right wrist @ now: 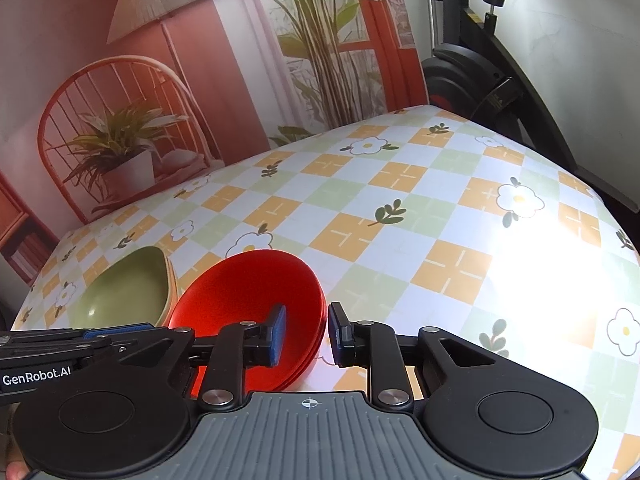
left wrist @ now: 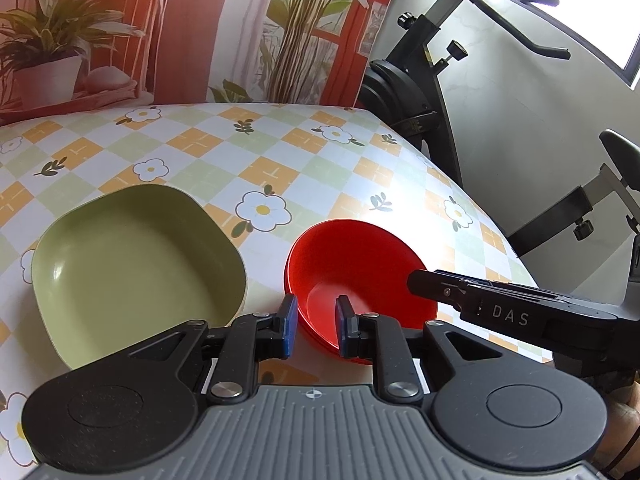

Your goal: Organize plates and bowls

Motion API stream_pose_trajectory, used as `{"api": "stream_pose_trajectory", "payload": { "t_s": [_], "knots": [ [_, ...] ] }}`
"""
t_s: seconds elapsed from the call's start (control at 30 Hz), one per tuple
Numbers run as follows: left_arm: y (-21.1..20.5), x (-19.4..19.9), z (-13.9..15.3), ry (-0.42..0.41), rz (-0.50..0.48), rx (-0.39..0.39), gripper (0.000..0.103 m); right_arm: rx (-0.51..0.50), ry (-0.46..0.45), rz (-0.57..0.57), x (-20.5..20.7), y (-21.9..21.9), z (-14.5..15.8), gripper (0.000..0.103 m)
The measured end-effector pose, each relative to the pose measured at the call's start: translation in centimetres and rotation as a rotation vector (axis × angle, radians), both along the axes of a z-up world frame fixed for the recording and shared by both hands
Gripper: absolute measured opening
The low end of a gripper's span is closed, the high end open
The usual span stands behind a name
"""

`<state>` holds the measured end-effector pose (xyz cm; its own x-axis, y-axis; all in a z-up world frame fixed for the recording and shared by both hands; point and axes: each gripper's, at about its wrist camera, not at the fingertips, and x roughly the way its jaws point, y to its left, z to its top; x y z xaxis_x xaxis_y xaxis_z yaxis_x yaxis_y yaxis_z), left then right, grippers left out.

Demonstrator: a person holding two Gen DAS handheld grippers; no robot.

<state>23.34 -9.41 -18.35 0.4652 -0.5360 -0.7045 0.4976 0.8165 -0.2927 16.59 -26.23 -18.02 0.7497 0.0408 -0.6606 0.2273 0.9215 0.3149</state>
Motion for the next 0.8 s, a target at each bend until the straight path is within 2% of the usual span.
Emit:
{"api": "stream_pose_trajectory", "payload": {
  "t_s": [0.8],
  "knots": [
    [-0.6,1.2,-1.9,0.056,0.004,0.002,0.022,0.049,0.035,0.01,1.1,-0.3,-1.9,0.022]
  ]
}}
